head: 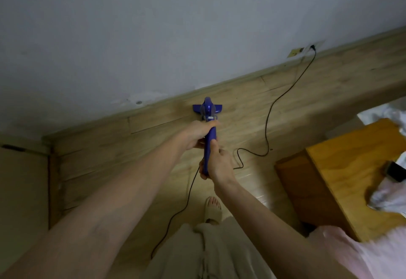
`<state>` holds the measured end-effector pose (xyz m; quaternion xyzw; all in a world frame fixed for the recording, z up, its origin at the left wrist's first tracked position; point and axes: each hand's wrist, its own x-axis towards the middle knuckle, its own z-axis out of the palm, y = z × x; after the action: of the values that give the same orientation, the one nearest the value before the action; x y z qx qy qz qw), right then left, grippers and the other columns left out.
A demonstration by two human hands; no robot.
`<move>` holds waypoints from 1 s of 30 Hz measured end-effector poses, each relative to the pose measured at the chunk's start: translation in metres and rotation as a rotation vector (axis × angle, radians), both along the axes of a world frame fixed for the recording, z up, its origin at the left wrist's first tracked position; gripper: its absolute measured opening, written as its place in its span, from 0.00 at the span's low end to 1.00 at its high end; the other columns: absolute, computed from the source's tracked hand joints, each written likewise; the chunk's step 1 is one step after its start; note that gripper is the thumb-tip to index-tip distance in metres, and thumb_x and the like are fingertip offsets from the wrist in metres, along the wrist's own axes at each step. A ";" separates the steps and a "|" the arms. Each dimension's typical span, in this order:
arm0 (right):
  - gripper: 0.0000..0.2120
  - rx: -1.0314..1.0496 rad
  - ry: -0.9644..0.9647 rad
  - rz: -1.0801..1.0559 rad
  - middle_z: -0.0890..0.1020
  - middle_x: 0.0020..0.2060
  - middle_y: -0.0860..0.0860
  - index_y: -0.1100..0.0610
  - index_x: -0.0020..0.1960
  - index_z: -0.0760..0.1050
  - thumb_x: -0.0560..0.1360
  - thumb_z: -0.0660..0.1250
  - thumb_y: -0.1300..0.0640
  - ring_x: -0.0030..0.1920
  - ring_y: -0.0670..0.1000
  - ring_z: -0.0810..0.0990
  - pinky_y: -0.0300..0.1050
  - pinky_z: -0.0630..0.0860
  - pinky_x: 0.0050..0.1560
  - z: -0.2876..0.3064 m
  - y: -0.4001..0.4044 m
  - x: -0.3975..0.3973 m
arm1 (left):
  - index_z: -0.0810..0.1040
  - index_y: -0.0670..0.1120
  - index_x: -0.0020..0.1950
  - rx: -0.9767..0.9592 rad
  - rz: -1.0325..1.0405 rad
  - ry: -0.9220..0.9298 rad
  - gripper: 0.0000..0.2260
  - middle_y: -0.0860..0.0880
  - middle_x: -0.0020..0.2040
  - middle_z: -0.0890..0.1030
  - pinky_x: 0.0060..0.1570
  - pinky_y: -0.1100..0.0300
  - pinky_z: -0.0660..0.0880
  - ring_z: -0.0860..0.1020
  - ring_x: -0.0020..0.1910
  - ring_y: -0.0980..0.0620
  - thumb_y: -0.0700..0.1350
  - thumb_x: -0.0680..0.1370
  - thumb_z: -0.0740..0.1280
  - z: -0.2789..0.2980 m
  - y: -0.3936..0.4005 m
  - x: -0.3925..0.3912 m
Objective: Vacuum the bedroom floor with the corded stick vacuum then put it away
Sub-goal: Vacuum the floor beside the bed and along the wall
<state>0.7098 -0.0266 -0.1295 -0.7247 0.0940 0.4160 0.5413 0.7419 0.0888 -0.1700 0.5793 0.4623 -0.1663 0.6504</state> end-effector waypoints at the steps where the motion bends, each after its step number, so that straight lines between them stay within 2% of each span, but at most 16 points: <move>1: 0.18 -0.005 0.006 0.003 0.77 0.33 0.56 0.57 0.44 0.71 0.83 0.51 0.47 0.28 0.50 0.74 0.42 0.72 0.27 0.001 0.006 0.009 | 0.79 0.42 0.49 0.002 0.013 -0.001 0.17 0.47 0.37 0.83 0.41 0.56 0.79 0.81 0.33 0.51 0.56 0.78 0.66 0.001 0.006 0.009; 4: 0.18 -0.033 0.014 0.006 0.78 0.33 0.56 0.56 0.43 0.70 0.83 0.51 0.46 0.28 0.49 0.75 0.41 0.72 0.27 0.004 0.020 0.029 | 0.77 0.43 0.47 0.008 0.025 0.015 0.15 0.48 0.35 0.83 0.35 0.58 0.78 0.81 0.31 0.52 0.56 0.78 0.66 0.006 0.018 0.030; 7: 0.20 -0.042 -0.001 -0.009 0.77 0.31 0.55 0.59 0.45 0.73 0.83 0.51 0.46 0.27 0.50 0.74 0.42 0.71 0.26 0.004 0.029 0.044 | 0.76 0.42 0.48 0.017 0.004 0.033 0.13 0.46 0.37 0.82 0.34 0.59 0.78 0.80 0.33 0.51 0.52 0.80 0.63 0.008 0.026 0.050; 10: 0.19 -0.061 -0.015 -0.035 0.77 0.32 0.55 0.57 0.44 0.73 0.83 0.52 0.46 0.28 0.49 0.74 0.41 0.70 0.25 0.008 0.038 0.060 | 0.76 0.40 0.51 0.048 -0.044 0.036 0.14 0.43 0.43 0.82 0.39 0.56 0.79 0.81 0.38 0.47 0.51 0.80 0.63 0.012 0.031 0.069; 13: 0.18 -0.061 -0.025 -0.079 0.77 0.33 0.55 0.56 0.44 0.73 0.82 0.53 0.46 0.29 0.49 0.74 0.40 0.69 0.27 0.015 0.052 0.075 | 0.77 0.38 0.58 0.058 -0.050 0.025 0.18 0.40 0.49 0.83 0.45 0.52 0.81 0.83 0.45 0.43 0.52 0.78 0.64 0.014 0.043 0.085; 15: 0.19 -0.073 -0.037 -0.104 0.77 0.32 0.54 0.58 0.44 0.73 0.82 0.54 0.45 0.28 0.48 0.73 0.41 0.69 0.28 0.020 0.066 0.081 | 0.76 0.38 0.60 0.030 -0.053 0.010 0.18 0.40 0.49 0.83 0.49 0.49 0.81 0.82 0.44 0.44 0.51 0.77 0.65 0.016 0.057 0.093; 17: 0.19 -0.103 -0.041 -0.143 0.76 0.31 0.54 0.58 0.43 0.73 0.82 0.55 0.45 0.28 0.48 0.73 0.41 0.69 0.28 0.025 0.081 0.085 | 0.76 0.39 0.58 0.005 -0.074 0.006 0.16 0.42 0.46 0.82 0.47 0.51 0.81 0.81 0.41 0.46 0.50 0.77 0.66 0.019 0.073 0.097; 20: 0.19 -0.153 -0.039 -0.184 0.76 0.32 0.53 0.59 0.45 0.73 0.82 0.55 0.45 0.28 0.48 0.74 0.40 0.71 0.29 0.034 0.104 0.079 | 0.75 0.40 0.58 -0.017 -0.131 -0.004 0.14 0.43 0.44 0.81 0.35 0.56 0.79 0.80 0.38 0.48 0.48 0.78 0.65 0.019 0.096 0.097; 23: 0.19 -0.168 -0.006 -0.254 0.76 0.31 0.53 0.59 0.45 0.73 0.82 0.55 0.45 0.28 0.47 0.73 0.39 0.71 0.29 0.042 0.129 0.058 | 0.74 0.41 0.58 -0.016 -0.191 0.011 0.13 0.43 0.46 0.81 0.36 0.56 0.78 0.80 0.39 0.48 0.48 0.78 0.64 0.016 0.114 0.085; 25: 0.20 -0.176 0.007 -0.301 0.76 0.31 0.53 0.60 0.46 0.73 0.82 0.55 0.45 0.27 0.47 0.73 0.38 0.71 0.27 0.048 0.145 0.042 | 0.75 0.41 0.55 -0.026 -0.218 0.029 0.12 0.43 0.45 0.80 0.37 0.56 0.78 0.80 0.39 0.48 0.49 0.78 0.64 0.016 0.125 0.074; 28: 0.20 -0.175 0.014 -0.362 0.76 0.30 0.54 0.62 0.49 0.74 0.82 0.55 0.46 0.25 0.47 0.73 0.38 0.70 0.23 0.060 0.164 0.026 | 0.72 0.43 0.44 -0.068 -0.238 0.044 0.10 0.45 0.40 0.77 0.38 0.56 0.76 0.77 0.37 0.49 0.50 0.78 0.64 0.020 0.138 0.060; 30: 0.20 -0.160 0.030 -0.402 0.76 0.31 0.55 0.63 0.50 0.74 0.82 0.55 0.47 0.25 0.48 0.73 0.38 0.69 0.21 0.070 0.172 0.015 | 0.70 0.45 0.39 -0.110 -0.273 0.045 0.11 0.46 0.36 0.75 0.32 0.57 0.71 0.73 0.32 0.51 0.50 0.78 0.62 0.024 0.145 0.052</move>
<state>0.7253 0.1459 -0.0597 -0.7257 0.2772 0.3018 0.5527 0.7940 0.2340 -0.1461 0.5964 0.3839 -0.2916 0.6419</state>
